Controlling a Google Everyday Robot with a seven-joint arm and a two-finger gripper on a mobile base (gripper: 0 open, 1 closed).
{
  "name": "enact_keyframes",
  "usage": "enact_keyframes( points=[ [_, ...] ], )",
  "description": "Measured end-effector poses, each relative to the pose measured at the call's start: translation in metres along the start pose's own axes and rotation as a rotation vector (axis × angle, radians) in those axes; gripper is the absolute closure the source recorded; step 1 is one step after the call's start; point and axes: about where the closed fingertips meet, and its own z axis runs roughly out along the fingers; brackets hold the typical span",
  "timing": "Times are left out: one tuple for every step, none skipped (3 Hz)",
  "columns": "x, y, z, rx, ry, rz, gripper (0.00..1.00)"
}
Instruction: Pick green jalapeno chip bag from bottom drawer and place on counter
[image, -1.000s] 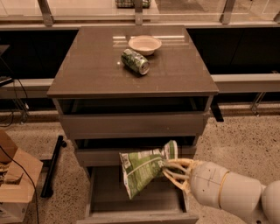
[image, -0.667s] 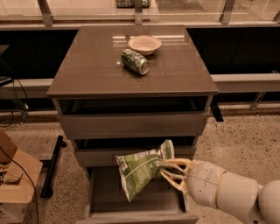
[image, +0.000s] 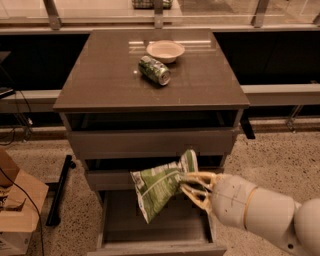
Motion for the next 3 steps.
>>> enact_keyframes(
  points=[
    [-0.034, -0.032, 0.006, 0.007, -0.026, -0.107, 1.00],
    [-0.073, -0.068, 0.015, 0.014, -0.052, -0.217, 1.00],
    [-0.118, -0.125, 0.033, 0.019, -0.088, -0.313, 1.00]
  ],
)
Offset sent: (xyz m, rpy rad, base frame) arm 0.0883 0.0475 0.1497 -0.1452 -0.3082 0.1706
